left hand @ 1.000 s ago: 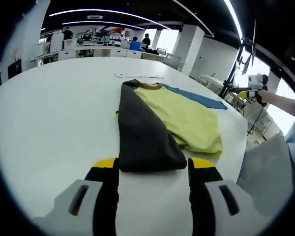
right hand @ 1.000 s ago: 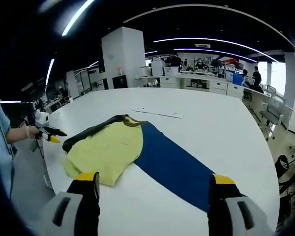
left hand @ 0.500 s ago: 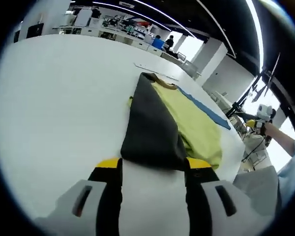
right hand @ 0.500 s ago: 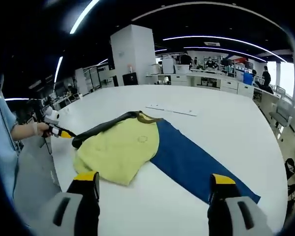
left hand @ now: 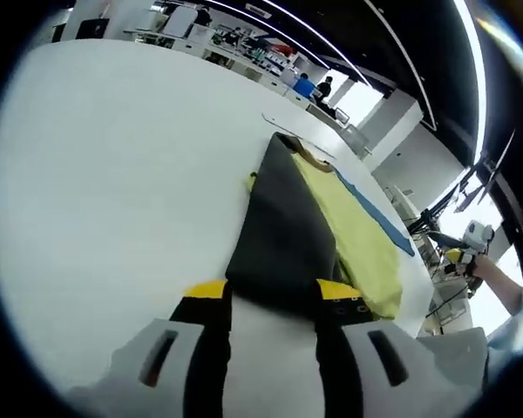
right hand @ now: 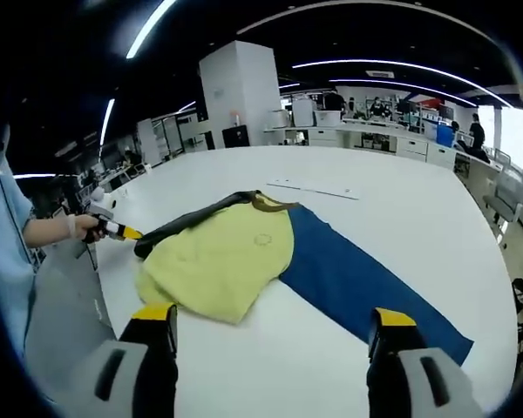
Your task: Fold the garment on the visible template until the final outline fits inside the template.
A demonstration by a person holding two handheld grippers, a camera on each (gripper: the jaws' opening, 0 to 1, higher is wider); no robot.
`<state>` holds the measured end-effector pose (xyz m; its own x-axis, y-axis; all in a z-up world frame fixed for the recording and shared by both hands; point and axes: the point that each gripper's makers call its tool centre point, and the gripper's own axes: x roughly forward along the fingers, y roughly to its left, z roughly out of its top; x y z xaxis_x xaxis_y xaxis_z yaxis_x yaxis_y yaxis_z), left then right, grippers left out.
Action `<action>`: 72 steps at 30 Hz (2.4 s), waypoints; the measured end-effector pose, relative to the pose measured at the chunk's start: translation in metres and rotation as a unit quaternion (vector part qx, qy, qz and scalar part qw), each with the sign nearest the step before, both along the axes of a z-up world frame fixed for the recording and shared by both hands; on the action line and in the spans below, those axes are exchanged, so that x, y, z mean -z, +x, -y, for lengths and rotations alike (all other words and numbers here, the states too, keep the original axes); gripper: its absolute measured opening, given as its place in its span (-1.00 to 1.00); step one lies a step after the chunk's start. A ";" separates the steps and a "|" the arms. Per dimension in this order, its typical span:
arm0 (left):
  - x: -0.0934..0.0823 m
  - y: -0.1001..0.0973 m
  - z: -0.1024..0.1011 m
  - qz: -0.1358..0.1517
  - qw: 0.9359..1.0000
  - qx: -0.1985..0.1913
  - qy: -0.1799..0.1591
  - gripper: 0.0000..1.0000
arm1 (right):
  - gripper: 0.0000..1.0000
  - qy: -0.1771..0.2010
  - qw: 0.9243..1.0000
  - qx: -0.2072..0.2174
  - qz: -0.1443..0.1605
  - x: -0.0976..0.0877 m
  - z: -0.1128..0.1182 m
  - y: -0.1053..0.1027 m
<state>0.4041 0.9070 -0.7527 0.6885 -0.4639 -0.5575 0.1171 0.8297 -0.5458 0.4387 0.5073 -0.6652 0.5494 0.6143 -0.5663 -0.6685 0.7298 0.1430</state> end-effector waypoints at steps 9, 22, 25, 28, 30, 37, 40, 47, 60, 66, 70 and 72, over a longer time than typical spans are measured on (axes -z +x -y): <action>-0.008 0.006 -0.002 0.008 1.000 -0.009 -0.011 -1.00 | 0.81 0.001 1.000 0.004 -0.008 0.005 0.005 0.001; -0.094 0.041 0.054 0.106 0.990 0.089 0.010 -1.00 | 0.79 0.007 1.000 0.001 -0.010 0.006 0.004 0.002; -0.097 0.048 0.071 0.112 0.988 0.109 0.011 -1.00 | 0.79 0.007 1.000 0.001 -0.010 0.006 0.004 0.001; -0.091 0.053 0.090 0.105 0.987 0.124 0.005 -1.00 | 0.79 0.010 1.000 0.002 -0.010 0.006 0.004 0.001; -0.083 0.054 0.104 0.097 0.985 0.140 0.002 -1.00 | 0.79 0.009 1.000 0.003 -0.009 0.005 0.005 -0.001; -0.056 0.062 0.137 0.075 0.983 0.169 0.001 -1.00 | 0.78 0.007 1.000 0.013 -0.012 0.007 0.018 -0.004; -0.046 0.065 0.147 0.065 0.982 0.177 -0.003 -1.00 | 0.78 0.007 1.000 0.018 -0.013 0.008 0.023 -0.005; -0.025 0.065 0.157 0.049 0.980 0.194 0.007 -1.00 | 0.79 0.011 0.999 0.030 -0.015 0.011 0.031 -0.013; -0.030 0.060 0.161 0.104 0.960 0.256 0.043 -0.18 | 0.79 0.010 0.999 0.031 -0.018 0.016 0.027 -0.015; -0.045 0.048 0.158 0.122 0.950 0.284 0.034 0.27 | 0.80 0.009 1.000 0.022 -0.020 0.015 0.021 -0.016; -0.051 0.049 0.140 0.126 0.951 0.279 0.036 0.28 | 0.79 0.010 1.000 0.022 -0.020 0.014 0.020 -0.015; -0.054 0.048 0.131 0.127 0.952 0.274 0.041 0.28 | 0.79 0.010 1.000 0.022 -0.020 0.013 0.019 -0.015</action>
